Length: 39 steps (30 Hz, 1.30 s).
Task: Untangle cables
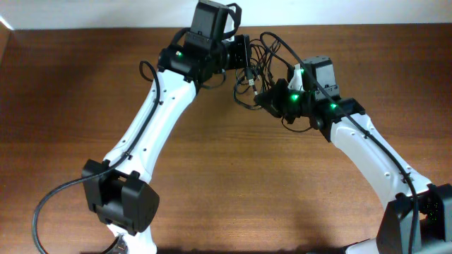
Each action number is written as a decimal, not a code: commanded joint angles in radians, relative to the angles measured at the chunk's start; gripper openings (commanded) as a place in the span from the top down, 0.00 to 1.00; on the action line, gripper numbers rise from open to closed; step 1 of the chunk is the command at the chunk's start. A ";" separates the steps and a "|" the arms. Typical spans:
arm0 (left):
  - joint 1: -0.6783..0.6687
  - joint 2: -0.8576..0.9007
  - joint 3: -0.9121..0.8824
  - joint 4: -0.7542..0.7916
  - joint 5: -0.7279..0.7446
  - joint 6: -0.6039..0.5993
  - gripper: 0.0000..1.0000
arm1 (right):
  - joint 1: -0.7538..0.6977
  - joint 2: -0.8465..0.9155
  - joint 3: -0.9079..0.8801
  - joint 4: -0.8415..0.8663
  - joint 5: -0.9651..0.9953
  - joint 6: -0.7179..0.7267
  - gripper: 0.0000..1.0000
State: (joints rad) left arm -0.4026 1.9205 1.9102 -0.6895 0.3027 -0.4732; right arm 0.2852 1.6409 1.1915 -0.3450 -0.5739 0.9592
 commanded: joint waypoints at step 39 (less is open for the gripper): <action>0.176 -0.118 -0.193 -0.375 0.039 0.520 0.24 | -0.027 -0.030 0.119 -0.500 0.266 -0.425 0.25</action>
State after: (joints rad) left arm -0.2298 1.8584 1.6516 -1.0683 0.3027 -0.0551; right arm 0.2852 1.6394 1.2297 -0.8024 -0.3748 0.6151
